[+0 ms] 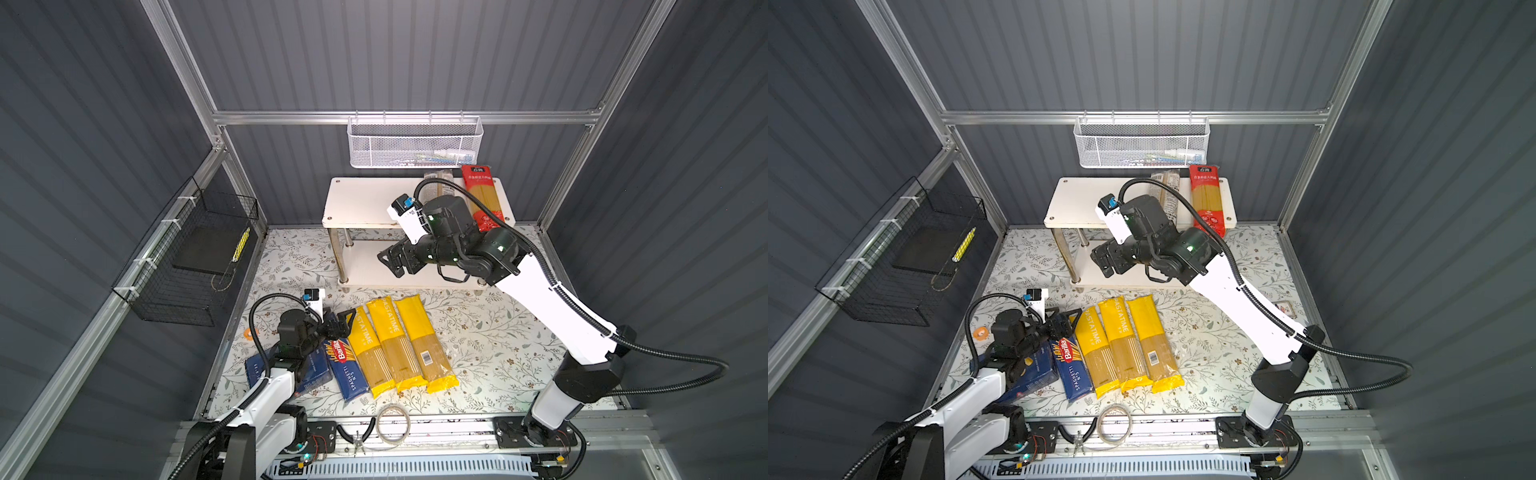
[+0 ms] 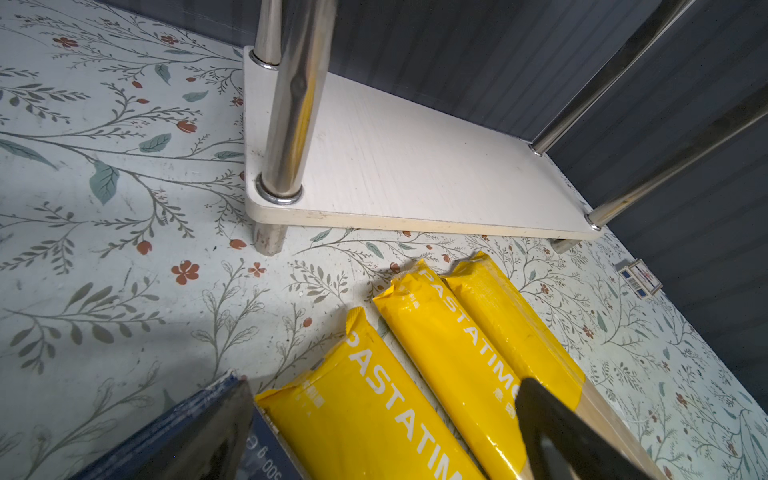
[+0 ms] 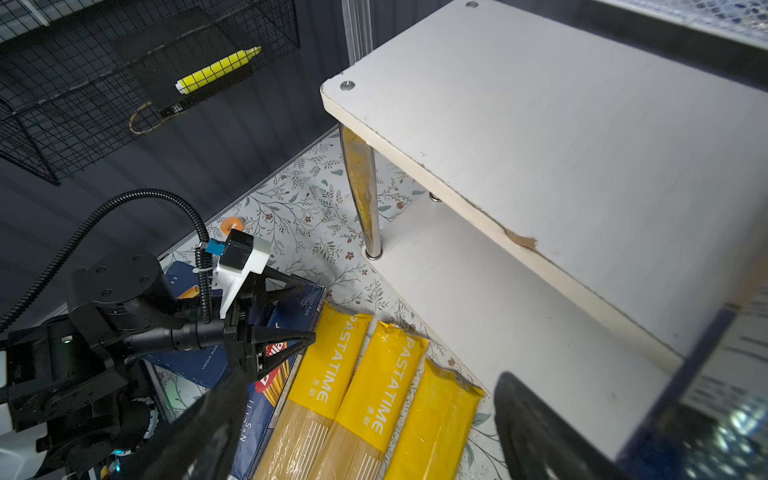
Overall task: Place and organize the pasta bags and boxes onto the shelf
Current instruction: 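Move the right gripper down toward the yellow PASTATIME bags on the table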
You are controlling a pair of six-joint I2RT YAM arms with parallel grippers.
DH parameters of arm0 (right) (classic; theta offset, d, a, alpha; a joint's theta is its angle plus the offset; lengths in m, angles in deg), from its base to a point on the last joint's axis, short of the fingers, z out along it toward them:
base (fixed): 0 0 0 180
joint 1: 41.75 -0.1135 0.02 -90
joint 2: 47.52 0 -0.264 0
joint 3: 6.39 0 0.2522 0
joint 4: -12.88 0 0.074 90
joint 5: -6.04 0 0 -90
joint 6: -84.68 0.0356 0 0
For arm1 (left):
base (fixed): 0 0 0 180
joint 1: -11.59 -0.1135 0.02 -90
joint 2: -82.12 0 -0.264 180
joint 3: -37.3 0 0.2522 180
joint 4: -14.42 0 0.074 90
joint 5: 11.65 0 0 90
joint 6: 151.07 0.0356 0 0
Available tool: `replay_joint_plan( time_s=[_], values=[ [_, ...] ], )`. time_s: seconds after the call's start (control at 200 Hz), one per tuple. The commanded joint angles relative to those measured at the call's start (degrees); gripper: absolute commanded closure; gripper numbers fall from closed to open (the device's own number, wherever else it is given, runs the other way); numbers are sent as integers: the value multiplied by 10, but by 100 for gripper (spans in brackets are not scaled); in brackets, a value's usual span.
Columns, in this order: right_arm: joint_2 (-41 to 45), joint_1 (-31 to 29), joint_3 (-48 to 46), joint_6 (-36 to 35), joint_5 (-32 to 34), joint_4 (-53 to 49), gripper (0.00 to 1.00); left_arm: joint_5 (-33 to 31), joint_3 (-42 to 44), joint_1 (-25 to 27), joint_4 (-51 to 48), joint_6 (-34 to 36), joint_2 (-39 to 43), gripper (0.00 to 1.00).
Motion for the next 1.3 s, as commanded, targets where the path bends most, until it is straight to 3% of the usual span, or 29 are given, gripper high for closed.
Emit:
replay_joint_plan(
  time_s=[0.0, 0.12, 0.385, 0.835, 0.935, 1.041, 1.131, 1.296],
  values=[
    [-10, -1, 16, -14, -1, -1, 7, 1, -16, 3, 0, 6, 3, 0],
    [-25, -1, 25, -16, 11, -1, 6, 1, -16, 3, 0, 6, 4, 0],
    [-94, 1, 119, -4, 122, -76, 5, 6, -16, 3, 7, 4, -4, 0],
    [-99, 14, 132, 26, 160, -113, 3, -1, -12, 3, 0, 6, 11, 0],
    [-86, 16, 122, 16, 150, -104, 3, 8, -17, 3, 2, 4, 3, 0],
    [-61, 12, 93, -3, 72, -67, 1, 8, -17, 3, -2, 6, 8, 0],
    [-48, 0, 85, -6, 45, -42, 1, 3, -17, 3, -9, 8, 22, 0],
    [-19, -42, 89, -14, 79, -45, 1, -13, -12, 3, -17, 14, 37, 0]
  ],
)
